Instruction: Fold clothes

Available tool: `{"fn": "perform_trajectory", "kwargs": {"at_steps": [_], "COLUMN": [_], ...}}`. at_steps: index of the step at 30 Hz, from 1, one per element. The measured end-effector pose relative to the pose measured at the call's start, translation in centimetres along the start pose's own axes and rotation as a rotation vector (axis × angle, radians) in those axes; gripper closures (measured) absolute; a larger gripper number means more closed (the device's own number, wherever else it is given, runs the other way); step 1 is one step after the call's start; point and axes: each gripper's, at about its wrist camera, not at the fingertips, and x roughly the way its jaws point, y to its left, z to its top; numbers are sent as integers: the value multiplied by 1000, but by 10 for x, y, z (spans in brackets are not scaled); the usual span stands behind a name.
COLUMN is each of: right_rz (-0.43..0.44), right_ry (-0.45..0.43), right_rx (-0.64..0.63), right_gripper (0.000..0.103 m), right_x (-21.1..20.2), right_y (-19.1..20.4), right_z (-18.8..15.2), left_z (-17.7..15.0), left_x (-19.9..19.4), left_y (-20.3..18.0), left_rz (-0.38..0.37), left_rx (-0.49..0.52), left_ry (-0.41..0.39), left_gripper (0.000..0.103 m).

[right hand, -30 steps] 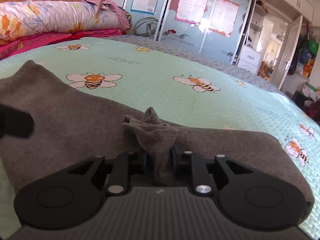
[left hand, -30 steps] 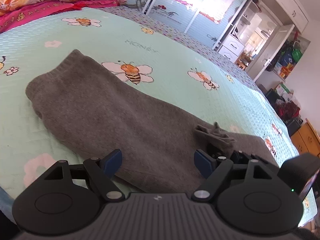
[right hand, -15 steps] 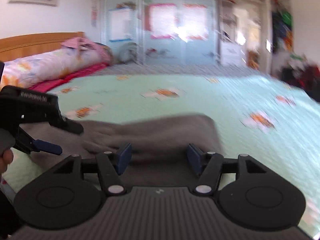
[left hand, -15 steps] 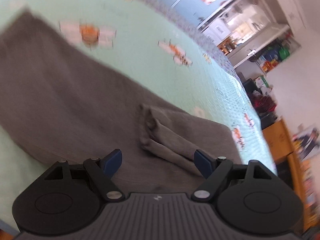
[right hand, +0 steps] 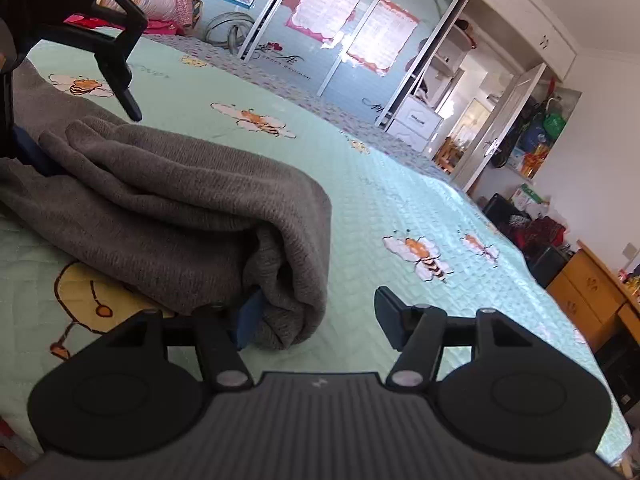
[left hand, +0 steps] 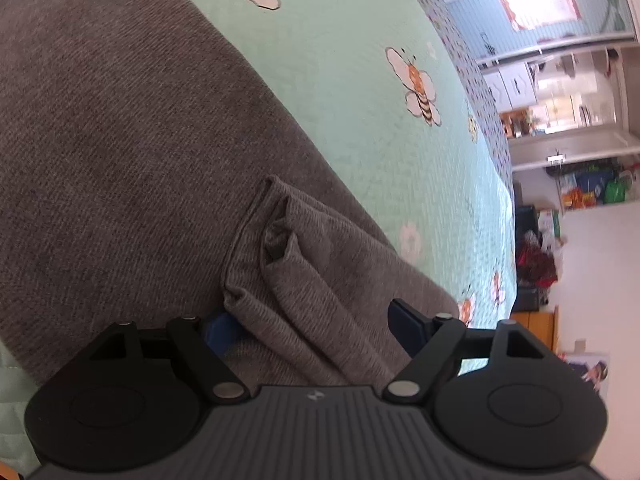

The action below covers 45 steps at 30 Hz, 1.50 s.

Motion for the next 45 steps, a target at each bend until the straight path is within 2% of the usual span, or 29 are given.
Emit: {"fn": "perform_trajectory", "kwargs": {"at_steps": [3,4,5,6,7,10,14,15,16,17,25,28,31,32,34,35,37,39,42,45], "right_rz": [-16,-28,-41,-52,-60,-55,-59,-56,-48,-41,-58,-50,-70,-65,-29,-38,-71,-48,-26,54], "right_ry": [-18,-26,-34,-39,-44,-47,-63,-66,-65,-64,-47,-56,-69,-58,15,30,12,17,20,-29], "right_rx": [-31,-49,-67,-85,-101,-126,-159,-163,-162,-161,-185,-125,-101,-121,-240,-297,-341,-277,-200,-101], "right_gripper": [40,40,41,41,42,52,60,68,72,81,78,85,87,87,89,89,89,84,77,74], "right_x": [2,2,3,3,3,6,3,2,2,1,3,0,-3,-3,9,13,11,9,-3,-31], "right_y": [4,6,8,11,12,14,18,18,19,19,24,11,-6,-6,11,20,26,16,4,-11], "right_z": [-1,-1,-1,-1,-1,-3,-4,-4,-3,-3,-8,-4,-2,-4,-16,-22,-26,-21,-10,6], "left_z": [-2,-3,-3,-5,-7,-10,-12,-12,-12,-13,-14,-14,-16,-18,-18,-18,-15,-14,-14,-14], "left_x": [-2,-3,-3,-3,-2,0,-4,-5,-7,-8,-13,-20,-29,-30,-25,-20,-10,-12,-20,-30], "left_y": [1,1,2,2,2,8,15,16,17,19,18,7,-9,-14,-15,-11,2,13,19,23], "left_rz": [-8,-17,-33,-37,-34,-23,-38,-43,-47,-52,-61,-74,-119,-104,-45,-20,-10,-38,-54,-65], "left_rx": [-15,-17,-16,-9,1,-9,-29,-35,-38,-39,6,74,185,235,316,325,268,220,205,191], "left_ry": [-16,-23,-24,-21,-18,-16,-17,-14,-13,-15,-35,-79,-130,-151,-168,-151,-104,-94,-95,-103], "left_gripper": [26,37,53,62,79,84,85,85,85,85,87,89,89,89,89,89,88,86,85,74]}}
